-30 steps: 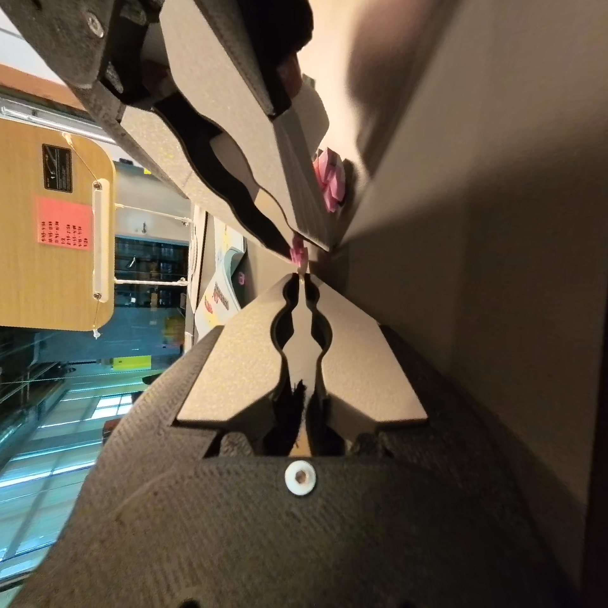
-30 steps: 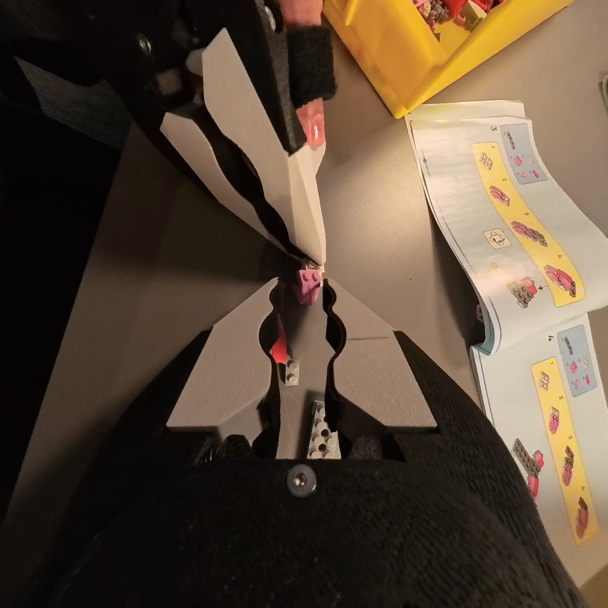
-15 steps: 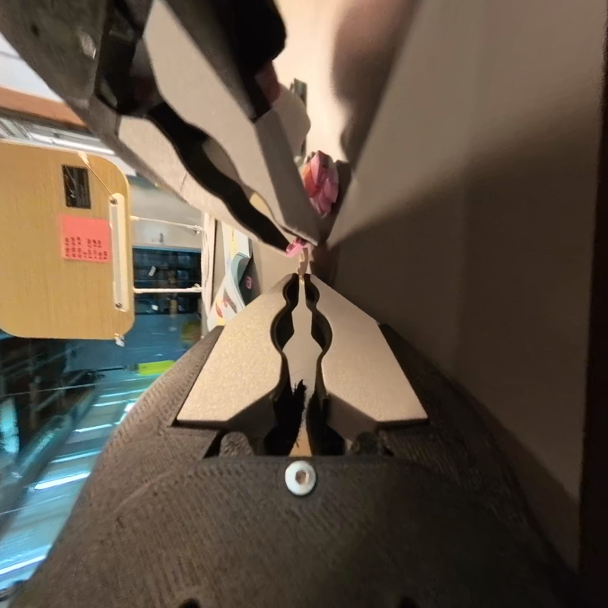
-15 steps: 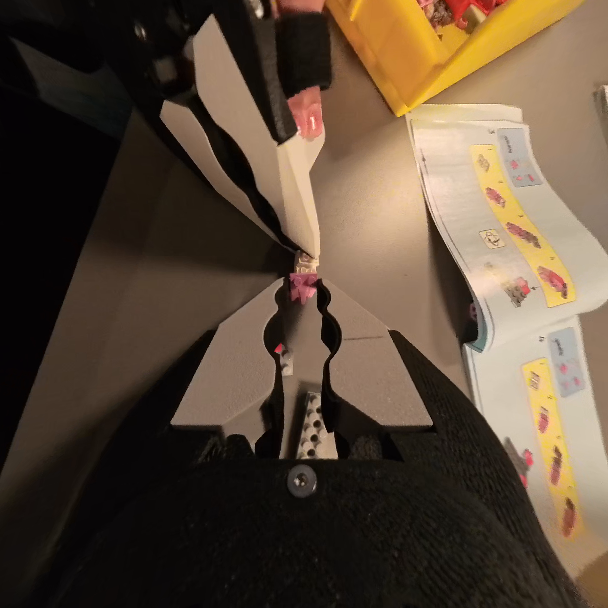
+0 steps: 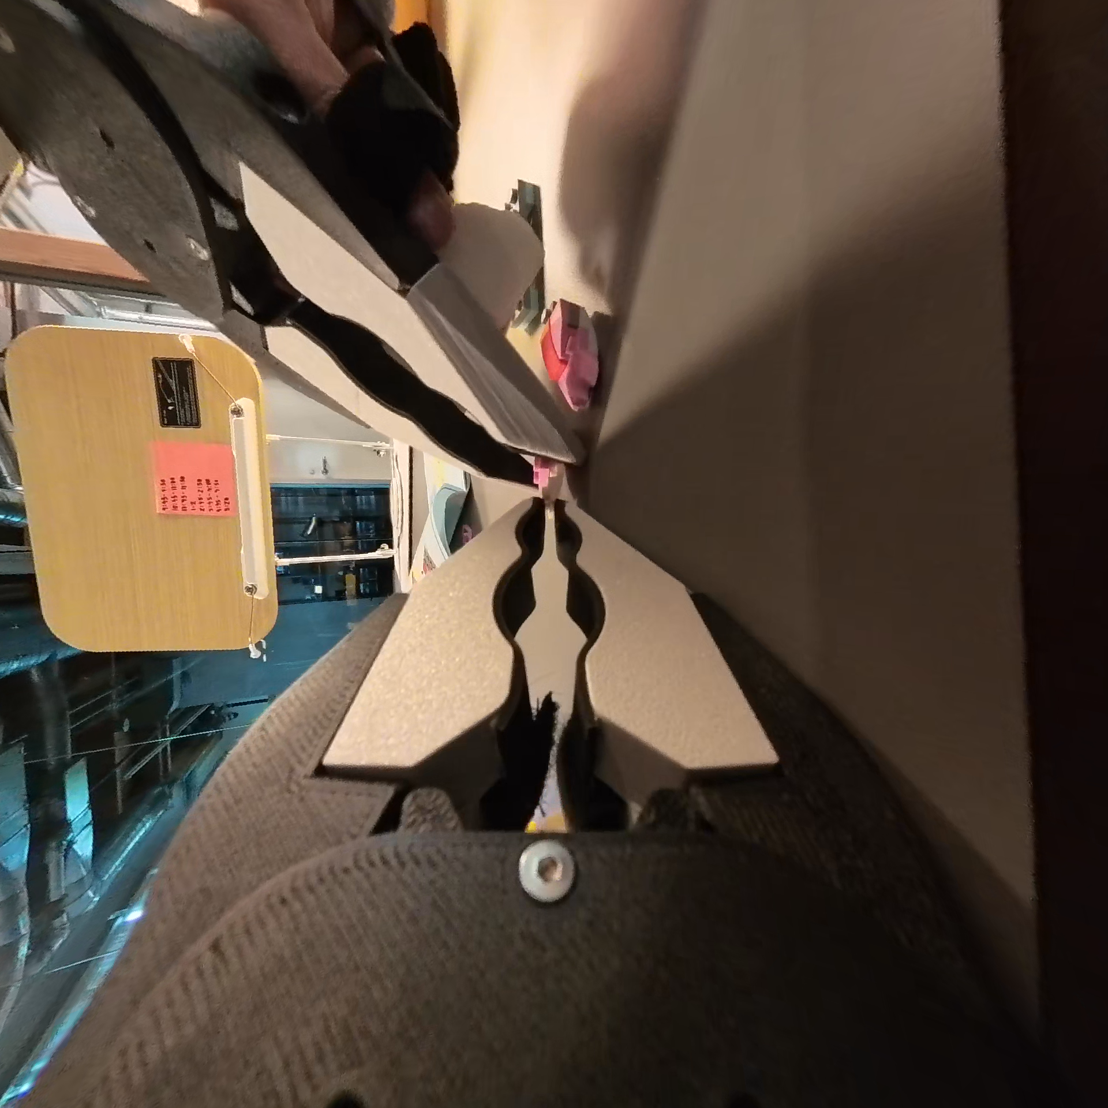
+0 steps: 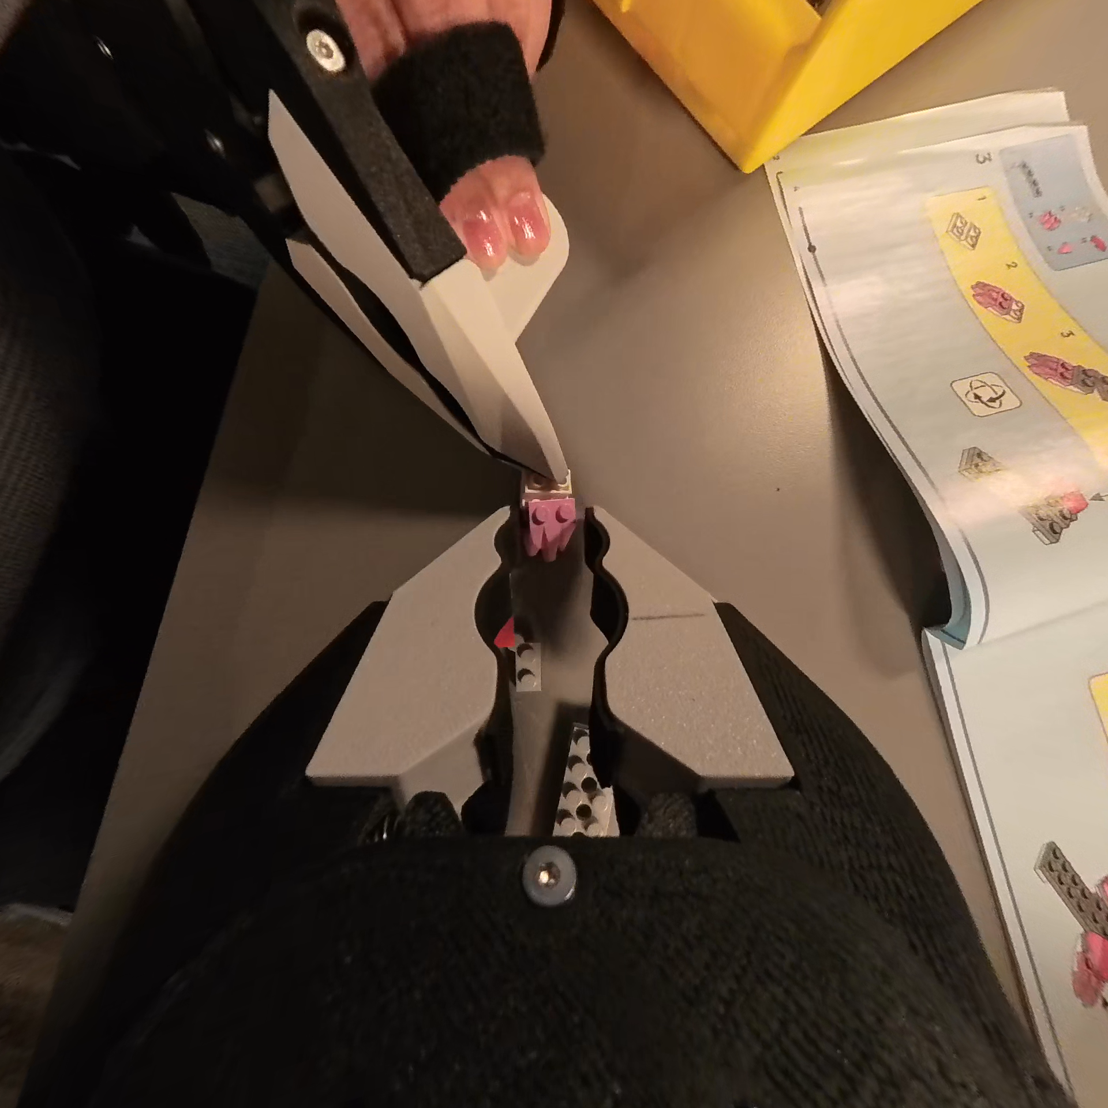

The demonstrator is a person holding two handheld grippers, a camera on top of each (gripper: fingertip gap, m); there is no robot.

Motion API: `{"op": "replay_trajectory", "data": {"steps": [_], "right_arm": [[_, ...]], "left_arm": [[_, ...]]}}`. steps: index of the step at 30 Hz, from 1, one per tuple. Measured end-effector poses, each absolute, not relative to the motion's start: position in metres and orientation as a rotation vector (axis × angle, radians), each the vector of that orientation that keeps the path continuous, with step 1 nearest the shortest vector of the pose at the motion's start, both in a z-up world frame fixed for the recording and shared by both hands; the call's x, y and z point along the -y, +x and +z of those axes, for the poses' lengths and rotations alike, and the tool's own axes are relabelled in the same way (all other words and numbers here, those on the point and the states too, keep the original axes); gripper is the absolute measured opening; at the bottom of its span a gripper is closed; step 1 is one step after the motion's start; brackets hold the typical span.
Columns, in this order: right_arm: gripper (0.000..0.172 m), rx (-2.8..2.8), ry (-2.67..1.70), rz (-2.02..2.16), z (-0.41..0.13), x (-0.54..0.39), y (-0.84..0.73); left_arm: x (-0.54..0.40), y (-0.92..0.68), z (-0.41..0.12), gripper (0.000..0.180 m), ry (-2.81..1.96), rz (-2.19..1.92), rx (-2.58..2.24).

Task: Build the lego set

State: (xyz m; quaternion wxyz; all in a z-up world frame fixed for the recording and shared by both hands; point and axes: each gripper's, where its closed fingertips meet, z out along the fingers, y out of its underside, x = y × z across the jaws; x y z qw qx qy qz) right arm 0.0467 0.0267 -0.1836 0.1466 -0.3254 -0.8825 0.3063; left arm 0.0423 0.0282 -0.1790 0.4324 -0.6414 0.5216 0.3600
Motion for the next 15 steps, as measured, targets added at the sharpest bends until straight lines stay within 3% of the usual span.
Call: {"op": "replay_trajectory", "data": {"steps": [15], "right_arm": [[0.022,2.439,-0.713,0.597,-0.1797,-0.0247,0.0495]], "left_arm": [[-0.0293,0.0396,-0.1805,0.002,-1.642,0.876,-1.262]]}}
